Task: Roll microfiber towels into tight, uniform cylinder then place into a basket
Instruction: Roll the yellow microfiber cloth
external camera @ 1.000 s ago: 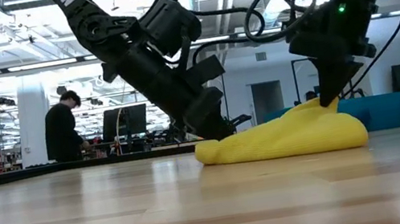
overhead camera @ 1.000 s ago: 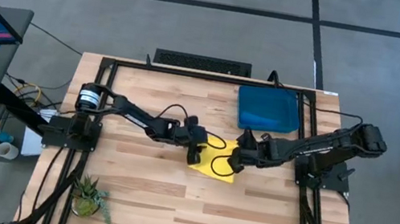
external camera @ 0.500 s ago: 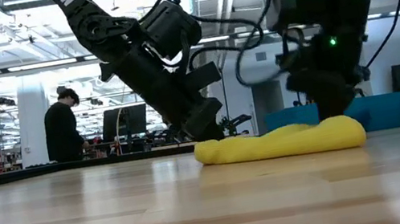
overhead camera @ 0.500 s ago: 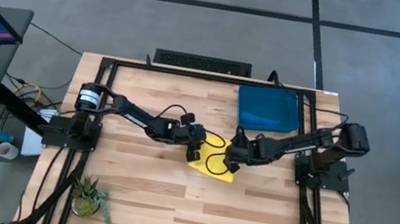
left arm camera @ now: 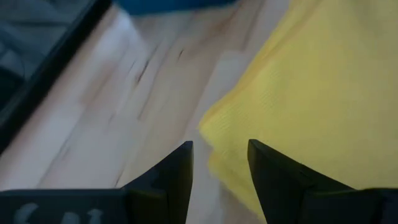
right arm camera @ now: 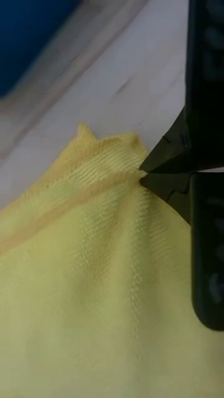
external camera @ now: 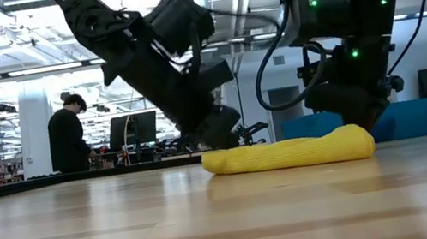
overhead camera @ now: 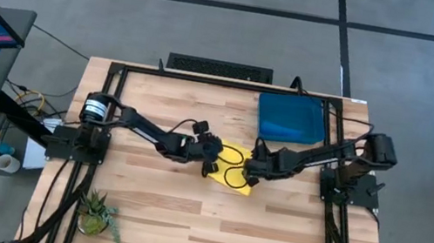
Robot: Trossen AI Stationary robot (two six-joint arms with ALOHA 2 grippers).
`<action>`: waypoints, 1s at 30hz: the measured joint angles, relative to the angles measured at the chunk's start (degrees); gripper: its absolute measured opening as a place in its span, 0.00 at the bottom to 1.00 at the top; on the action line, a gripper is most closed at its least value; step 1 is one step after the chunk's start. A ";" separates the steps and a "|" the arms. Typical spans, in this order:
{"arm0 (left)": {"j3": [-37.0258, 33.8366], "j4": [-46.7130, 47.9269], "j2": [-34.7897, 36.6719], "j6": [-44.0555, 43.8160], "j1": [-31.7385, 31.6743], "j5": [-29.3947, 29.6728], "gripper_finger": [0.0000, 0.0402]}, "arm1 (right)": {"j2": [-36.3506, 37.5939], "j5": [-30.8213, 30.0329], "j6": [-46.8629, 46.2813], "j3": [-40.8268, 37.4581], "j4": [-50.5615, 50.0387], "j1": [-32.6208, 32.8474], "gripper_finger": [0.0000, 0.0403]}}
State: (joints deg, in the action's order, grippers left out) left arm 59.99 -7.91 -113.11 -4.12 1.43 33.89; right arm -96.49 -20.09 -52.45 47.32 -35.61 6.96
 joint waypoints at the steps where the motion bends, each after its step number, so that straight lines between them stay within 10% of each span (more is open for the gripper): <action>1: 0.00 -1.01 0.30 0.95 0.56 0.01 0.36 | 0.30 0.37 0.01 -0.08 0.03 -0.02 0.03; 12: 0.02 -5.44 1.28 9.45 -0.84 -19.80 0.36 | 1.26 1.35 1.92 0.83 -0.16 0.32 0.03; 30: 0.11 6.89 1.32 -2.99 -10.77 -30.01 0.36 | 1.36 2.06 4.94 2.61 -0.34 0.95 0.03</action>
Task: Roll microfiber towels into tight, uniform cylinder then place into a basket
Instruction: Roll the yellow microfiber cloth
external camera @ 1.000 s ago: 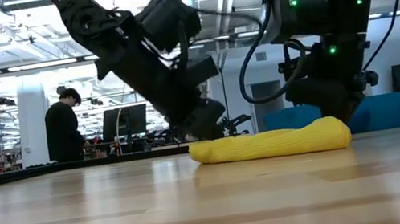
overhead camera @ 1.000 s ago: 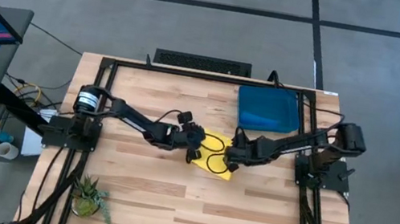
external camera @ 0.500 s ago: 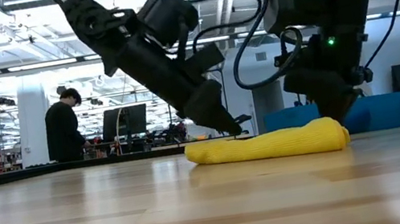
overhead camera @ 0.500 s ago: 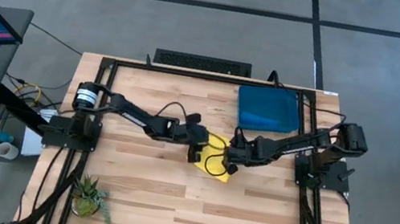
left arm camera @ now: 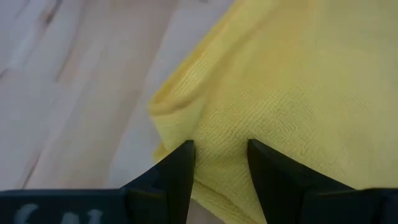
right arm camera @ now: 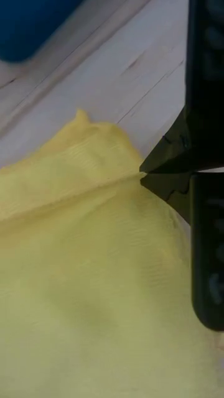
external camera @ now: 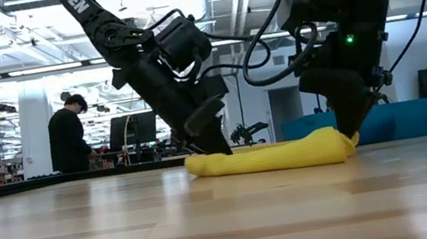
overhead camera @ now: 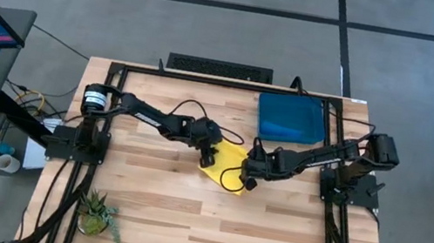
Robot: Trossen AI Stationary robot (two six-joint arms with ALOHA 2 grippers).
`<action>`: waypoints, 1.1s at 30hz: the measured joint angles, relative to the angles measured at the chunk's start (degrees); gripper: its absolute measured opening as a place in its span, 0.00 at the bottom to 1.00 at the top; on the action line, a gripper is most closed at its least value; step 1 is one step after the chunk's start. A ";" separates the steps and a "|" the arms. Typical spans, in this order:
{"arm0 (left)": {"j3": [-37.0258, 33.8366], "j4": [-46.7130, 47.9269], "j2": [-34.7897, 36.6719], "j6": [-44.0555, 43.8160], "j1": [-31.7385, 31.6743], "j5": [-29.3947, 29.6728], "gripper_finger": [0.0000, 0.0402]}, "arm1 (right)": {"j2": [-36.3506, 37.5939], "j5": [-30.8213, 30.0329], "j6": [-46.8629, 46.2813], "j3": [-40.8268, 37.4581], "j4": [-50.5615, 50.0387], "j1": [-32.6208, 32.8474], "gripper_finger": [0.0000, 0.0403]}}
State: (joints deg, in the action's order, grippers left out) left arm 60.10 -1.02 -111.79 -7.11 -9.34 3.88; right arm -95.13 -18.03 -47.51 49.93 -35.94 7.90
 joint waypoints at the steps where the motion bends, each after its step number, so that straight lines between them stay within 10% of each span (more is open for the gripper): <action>1: 0.00 -0.04 0.00 -0.88 -0.03 0.88 0.36 | 0.00 0.01 0.00 0.00 0.00 0.00 0.03; 33: -0.09 4.49 6.83 6.19 6.91 8.25 0.36 | 0.07 -1.76 0.89 5.12 -9.83 2.81 0.26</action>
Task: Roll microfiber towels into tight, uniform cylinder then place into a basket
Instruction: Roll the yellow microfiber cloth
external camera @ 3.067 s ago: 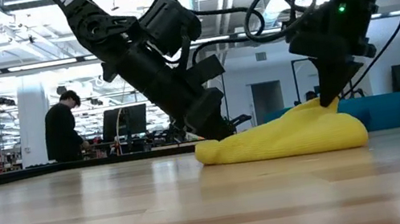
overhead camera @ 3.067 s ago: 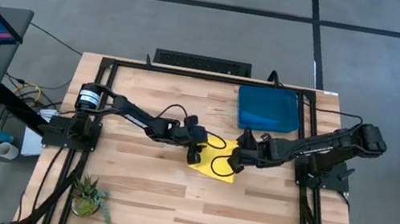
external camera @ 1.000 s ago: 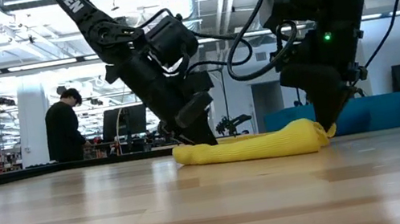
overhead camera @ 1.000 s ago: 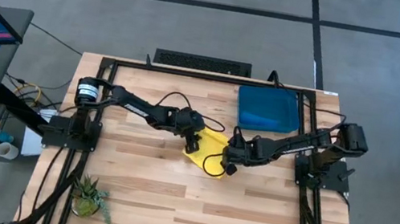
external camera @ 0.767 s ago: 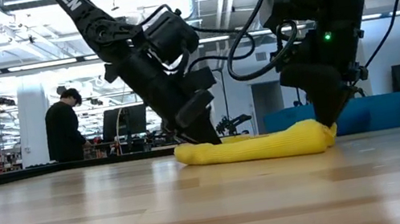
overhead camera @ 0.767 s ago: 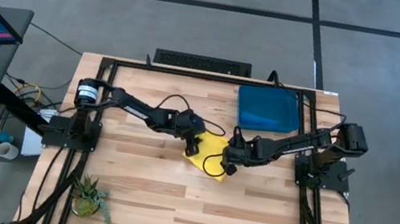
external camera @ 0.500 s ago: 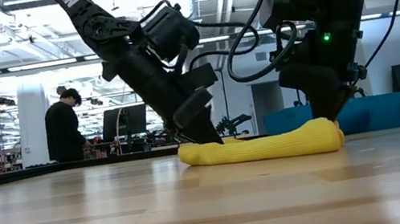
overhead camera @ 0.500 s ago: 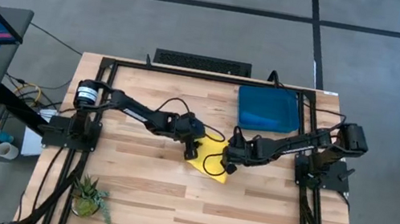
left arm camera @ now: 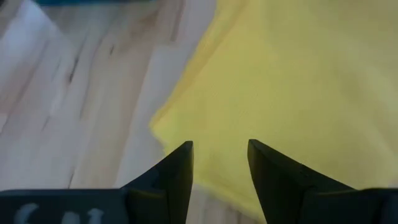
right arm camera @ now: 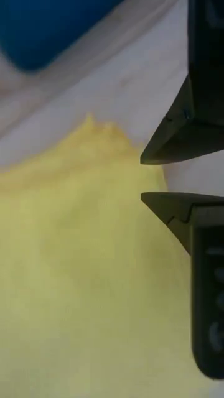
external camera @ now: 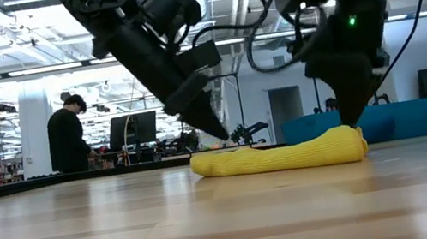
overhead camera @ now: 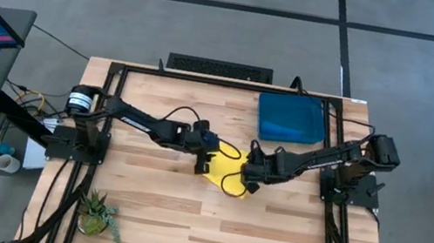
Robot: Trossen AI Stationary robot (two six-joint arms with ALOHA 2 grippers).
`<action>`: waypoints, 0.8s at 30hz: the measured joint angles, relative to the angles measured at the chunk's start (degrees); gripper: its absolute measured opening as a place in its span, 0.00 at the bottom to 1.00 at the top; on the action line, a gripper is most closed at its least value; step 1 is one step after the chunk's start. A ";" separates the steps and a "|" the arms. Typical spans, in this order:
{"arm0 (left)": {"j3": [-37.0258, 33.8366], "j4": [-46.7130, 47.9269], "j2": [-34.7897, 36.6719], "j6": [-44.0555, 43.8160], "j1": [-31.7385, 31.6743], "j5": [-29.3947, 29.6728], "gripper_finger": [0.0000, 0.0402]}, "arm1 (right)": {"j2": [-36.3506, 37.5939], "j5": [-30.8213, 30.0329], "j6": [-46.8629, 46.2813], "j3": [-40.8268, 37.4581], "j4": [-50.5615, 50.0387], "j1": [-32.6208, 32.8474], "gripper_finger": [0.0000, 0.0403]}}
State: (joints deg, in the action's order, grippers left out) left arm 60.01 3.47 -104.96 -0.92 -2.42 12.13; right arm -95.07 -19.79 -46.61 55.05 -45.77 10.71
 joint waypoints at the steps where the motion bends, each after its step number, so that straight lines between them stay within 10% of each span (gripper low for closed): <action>1: -0.02 1.65 0.36 0.00 0.19 0.22 0.36 | 0.02 -0.02 -0.29 0.57 0.08 1.06 0.26; 11: -3.03 4.98 0.65 -2.09 4.37 0.34 0.36 | -0.84 -3.42 -2.73 1.92 11.51 12.77 0.25; 24: -7.63 -5.64 -0.13 0.47 5.24 -0.10 0.36 | -7.15 -0.61 -3.16 1.98 16.50 12.26 0.25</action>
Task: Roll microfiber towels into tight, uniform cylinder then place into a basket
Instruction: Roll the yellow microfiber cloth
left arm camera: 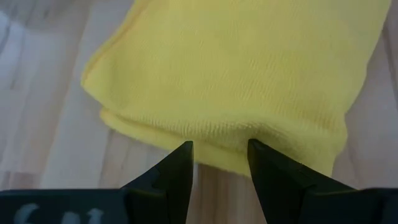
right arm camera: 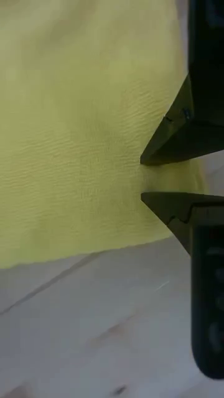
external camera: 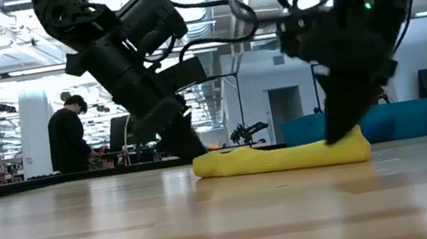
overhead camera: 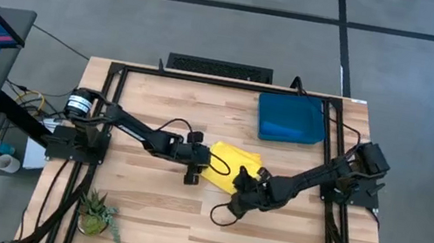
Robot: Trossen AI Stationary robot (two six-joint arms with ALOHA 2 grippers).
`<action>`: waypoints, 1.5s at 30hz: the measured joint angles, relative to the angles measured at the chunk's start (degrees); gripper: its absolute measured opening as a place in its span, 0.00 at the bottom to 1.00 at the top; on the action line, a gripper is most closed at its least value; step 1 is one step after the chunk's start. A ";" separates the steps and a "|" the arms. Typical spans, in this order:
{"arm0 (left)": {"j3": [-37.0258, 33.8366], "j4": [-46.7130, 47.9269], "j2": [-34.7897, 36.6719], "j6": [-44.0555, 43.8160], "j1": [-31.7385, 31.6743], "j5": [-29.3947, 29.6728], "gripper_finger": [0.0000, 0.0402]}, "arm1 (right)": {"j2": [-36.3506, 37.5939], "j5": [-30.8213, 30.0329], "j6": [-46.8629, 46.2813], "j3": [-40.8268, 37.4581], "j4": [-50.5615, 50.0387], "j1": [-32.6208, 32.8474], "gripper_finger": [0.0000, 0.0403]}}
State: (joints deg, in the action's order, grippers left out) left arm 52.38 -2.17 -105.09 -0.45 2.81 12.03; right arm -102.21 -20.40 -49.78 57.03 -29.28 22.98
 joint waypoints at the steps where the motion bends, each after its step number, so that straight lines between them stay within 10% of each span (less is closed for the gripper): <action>1: -0.28 0.04 -0.01 0.02 -0.03 -0.19 0.36 | -0.40 1.19 -0.46 -0.06 -0.68 -0.14 0.25; 27: -0.80 9.99 8.21 -3.66 8.07 10.58 0.36 | -0.87 6.39 -2.29 3.81 12.43 1.01 0.25; 45: -7.63 -8.39 8.47 -6.15 9.74 9.25 0.36 | 22.00 -10.22 3.80 7.16 -8.03 -8.78 0.25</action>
State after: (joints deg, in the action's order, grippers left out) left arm 44.75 -10.56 -96.62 -6.60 12.56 21.28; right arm -80.21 -30.62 -45.98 64.20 -37.31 14.19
